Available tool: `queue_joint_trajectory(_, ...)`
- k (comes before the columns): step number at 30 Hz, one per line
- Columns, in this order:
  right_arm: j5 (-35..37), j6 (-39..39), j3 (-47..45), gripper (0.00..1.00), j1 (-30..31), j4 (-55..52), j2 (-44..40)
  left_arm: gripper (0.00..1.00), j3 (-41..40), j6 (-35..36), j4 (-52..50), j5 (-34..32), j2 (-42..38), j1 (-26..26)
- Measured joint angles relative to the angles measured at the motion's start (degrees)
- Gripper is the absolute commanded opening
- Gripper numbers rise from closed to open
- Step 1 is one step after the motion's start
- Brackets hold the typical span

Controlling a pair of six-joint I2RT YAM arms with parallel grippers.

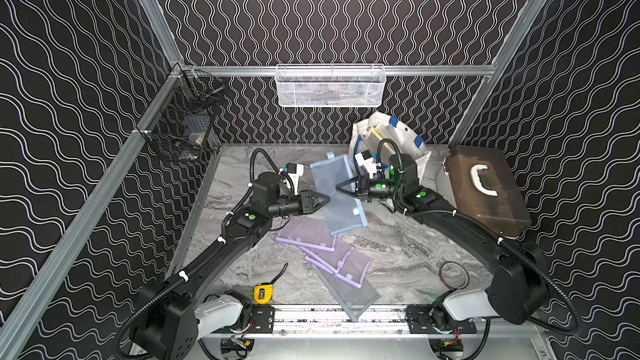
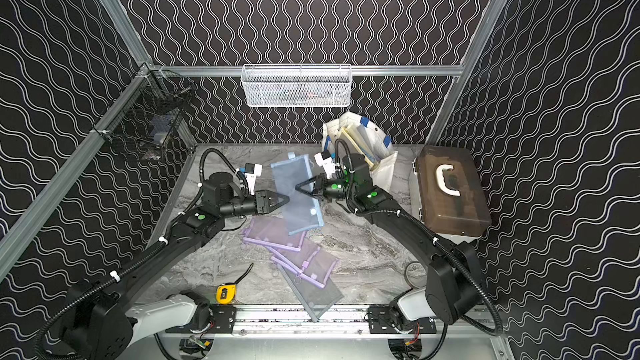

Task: Put the pencil pouch into the canvas bag
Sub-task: Pick up the pencil pouch, then place the pencil pouch in the canvas bag.

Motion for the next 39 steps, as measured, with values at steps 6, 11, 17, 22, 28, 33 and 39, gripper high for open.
queue_joint_trajectory(6, 5.3, -13.3, 17.9, 0.00, -4.7, -20.3, 5.3, 0.97, 1.0, 4.6, -9.0, -4.8, 1.1, 0.4)
queue_joint_trajectory(11, 13.4, -24.9, 34.1, 0.00, -11.5, -37.5, 10.8, 0.99, 1.1, 7.4, -13.6, -7.9, 1.5, 0.4)
queue_joint_trajectory(17, 23.2, -35.3, 51.8, 0.00, -18.2, -50.0, 17.6, 0.99, 1.0, 8.2, -15.3, -9.1, 2.1, 0.4)
queue_joint_trajectory(22, 30.4, -42.6, 65.6, 0.00, -18.9, -54.9, 25.8, 0.99, 0.6, 8.6, -15.4, -9.2, 2.2, 0.4)
queue_joint_trajectory(28, 36.2, -50.1, 72.7, 0.00, -19.8, -56.8, 31.3, 0.99, 0.2, 8.6, -15.1, -9.0, 3.0, 0.4)
queue_joint_trajectory(33, 37.6, -54.6, 68.2, 0.00, -20.0, -55.7, 32.0, 0.99, 0.2, 8.6, -14.4, -9.0, 3.8, 0.4)
queue_joint_trajectory(39, 36.9, -56.4, 61.9, 0.00, -20.0, -53.6, 32.3, 0.99, -0.1, 8.5, -14.2, -9.0, 4.6, 0.4)
